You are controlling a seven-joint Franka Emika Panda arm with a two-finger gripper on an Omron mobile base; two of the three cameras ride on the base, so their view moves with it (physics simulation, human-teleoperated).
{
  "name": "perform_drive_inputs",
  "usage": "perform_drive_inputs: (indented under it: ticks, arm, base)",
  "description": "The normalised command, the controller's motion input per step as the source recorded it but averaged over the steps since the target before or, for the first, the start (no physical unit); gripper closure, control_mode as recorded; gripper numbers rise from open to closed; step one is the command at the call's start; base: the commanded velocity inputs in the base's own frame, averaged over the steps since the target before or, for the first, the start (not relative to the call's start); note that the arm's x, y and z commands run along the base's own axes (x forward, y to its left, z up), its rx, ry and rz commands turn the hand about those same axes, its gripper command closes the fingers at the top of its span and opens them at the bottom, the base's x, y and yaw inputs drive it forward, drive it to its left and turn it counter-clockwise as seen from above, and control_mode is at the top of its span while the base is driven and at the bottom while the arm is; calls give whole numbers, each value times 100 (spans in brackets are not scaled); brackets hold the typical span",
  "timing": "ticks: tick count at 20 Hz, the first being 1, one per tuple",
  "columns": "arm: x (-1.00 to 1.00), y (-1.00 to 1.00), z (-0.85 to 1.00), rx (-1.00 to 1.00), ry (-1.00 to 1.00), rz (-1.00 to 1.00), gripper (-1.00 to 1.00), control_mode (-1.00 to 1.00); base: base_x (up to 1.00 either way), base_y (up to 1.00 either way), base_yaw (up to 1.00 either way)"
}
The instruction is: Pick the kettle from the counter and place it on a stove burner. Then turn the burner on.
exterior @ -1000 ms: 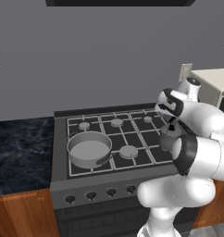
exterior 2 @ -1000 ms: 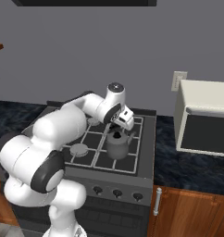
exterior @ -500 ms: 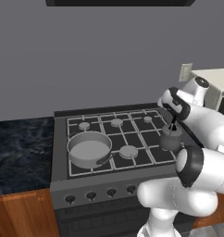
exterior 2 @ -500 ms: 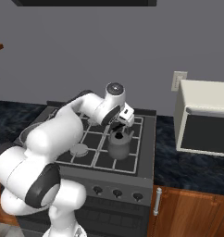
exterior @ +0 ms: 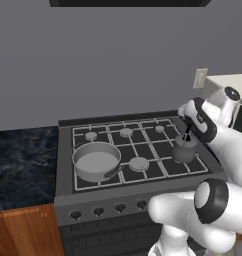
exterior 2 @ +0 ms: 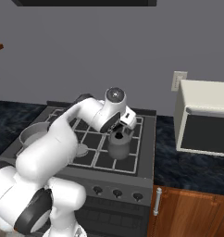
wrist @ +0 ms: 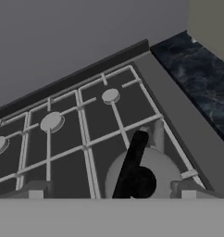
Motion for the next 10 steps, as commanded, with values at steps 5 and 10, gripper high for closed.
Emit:
perform_drive_inputs:
  ticks: [5,10]
  arm:
    - [-57,-19,17,0,0,0,-100,-100]
    - [-66,-24,0,0,-1,6,-100,-100]
  base:
    - [0,0,0]
    - [0,0,0]
